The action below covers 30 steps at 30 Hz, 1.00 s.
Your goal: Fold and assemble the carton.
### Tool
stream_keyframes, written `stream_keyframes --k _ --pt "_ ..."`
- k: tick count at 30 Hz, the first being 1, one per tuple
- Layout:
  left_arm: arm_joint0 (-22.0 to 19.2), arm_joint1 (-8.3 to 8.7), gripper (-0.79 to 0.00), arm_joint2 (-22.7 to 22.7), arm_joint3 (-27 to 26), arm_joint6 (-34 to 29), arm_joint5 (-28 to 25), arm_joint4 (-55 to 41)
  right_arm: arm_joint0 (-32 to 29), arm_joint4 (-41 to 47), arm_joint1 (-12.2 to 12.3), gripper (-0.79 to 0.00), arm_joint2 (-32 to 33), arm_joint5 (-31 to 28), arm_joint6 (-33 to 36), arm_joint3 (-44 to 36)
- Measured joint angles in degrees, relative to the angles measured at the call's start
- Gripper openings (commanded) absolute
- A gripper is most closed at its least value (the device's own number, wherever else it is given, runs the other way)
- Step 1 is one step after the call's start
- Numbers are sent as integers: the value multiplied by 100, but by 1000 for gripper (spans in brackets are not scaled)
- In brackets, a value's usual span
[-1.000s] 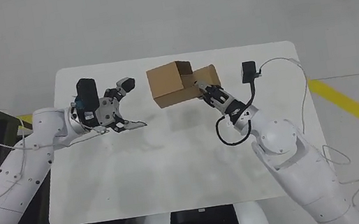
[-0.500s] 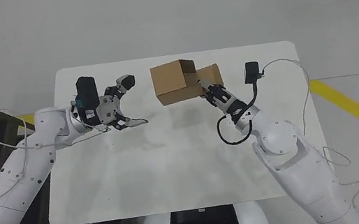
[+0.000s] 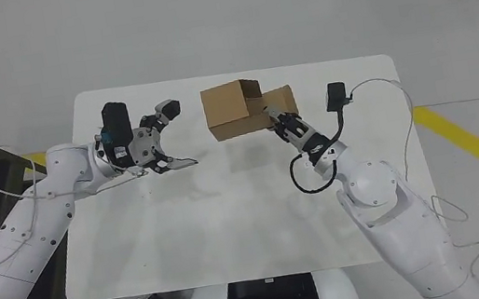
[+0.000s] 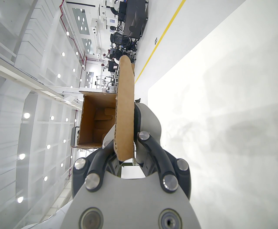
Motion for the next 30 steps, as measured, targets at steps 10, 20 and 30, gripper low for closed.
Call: stream_keyframes --k 10,20,30 --pt "0 0 0 0 0 0 0 0 -3 0 0 -785 0 -2 -3 -1" --pt "151 -74 0 -37 -213 -371 218 113 -653 -232 68 -785 203 -401 47 -326" --pt "279 -232 0 170 -318 167 171 708 -1402 -385 126 -785 325 -615 3 -672"
